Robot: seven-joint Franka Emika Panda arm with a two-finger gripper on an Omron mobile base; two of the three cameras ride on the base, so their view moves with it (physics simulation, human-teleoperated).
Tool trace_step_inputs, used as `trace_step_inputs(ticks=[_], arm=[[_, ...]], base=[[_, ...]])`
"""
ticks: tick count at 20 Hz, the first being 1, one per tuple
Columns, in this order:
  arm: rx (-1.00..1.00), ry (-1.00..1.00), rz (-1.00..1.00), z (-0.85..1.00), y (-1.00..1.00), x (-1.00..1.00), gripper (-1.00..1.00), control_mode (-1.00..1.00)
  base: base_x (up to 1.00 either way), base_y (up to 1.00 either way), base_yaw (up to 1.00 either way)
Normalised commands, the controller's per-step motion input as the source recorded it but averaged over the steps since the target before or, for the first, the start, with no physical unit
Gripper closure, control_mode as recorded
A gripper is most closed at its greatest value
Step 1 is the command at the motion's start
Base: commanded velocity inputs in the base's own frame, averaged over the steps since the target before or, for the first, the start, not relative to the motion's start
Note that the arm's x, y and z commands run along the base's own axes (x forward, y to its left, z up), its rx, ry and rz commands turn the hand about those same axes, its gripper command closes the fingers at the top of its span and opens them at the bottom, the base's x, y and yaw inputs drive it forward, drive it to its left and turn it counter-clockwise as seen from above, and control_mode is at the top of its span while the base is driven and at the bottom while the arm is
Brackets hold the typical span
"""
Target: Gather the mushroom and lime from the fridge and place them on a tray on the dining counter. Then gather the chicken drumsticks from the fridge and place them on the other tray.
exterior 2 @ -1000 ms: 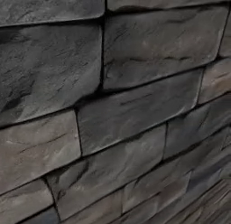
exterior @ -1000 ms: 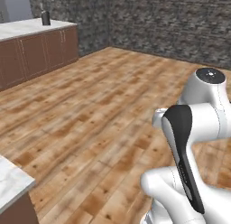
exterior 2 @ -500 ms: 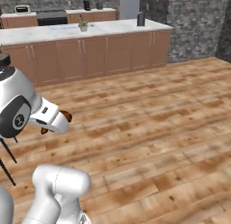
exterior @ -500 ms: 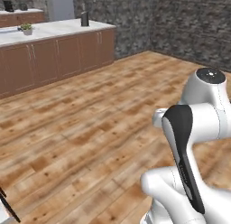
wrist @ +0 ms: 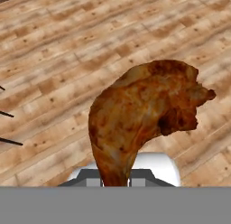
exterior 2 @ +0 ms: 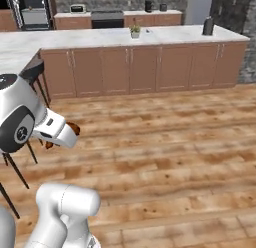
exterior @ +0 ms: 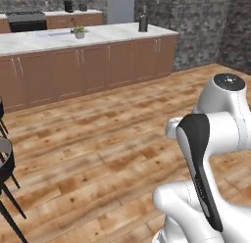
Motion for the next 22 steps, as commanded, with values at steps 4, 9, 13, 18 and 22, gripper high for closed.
trace_step_inputs(ticks=[4, 9, 13, 18, 22], arm=[[0.00, 0.00, 0.00, 0.00, 0.00, 0.00, 1.00, 1.00], [0.00, 0.00, 0.00, 0.00, 0.00, 0.00, 1.00, 1.00], [0.00, 0.00, 0.00, 0.00, 0.00, 0.00, 1.00, 1.00], [0.00, 0.00, 0.00, 0.00, 0.00, 0.00, 1.00, 1.00], [0.00, 0.00, 0.00, 0.00, 0.00, 0.00, 1.00, 1.00]], base=[[1.00, -0.16, 0.45], [1.00, -0.17, 0.45], [0.99, -0.21, 0.44], [0.96, -0.24, 0.43], [0.90, -0.26, 0.43]])
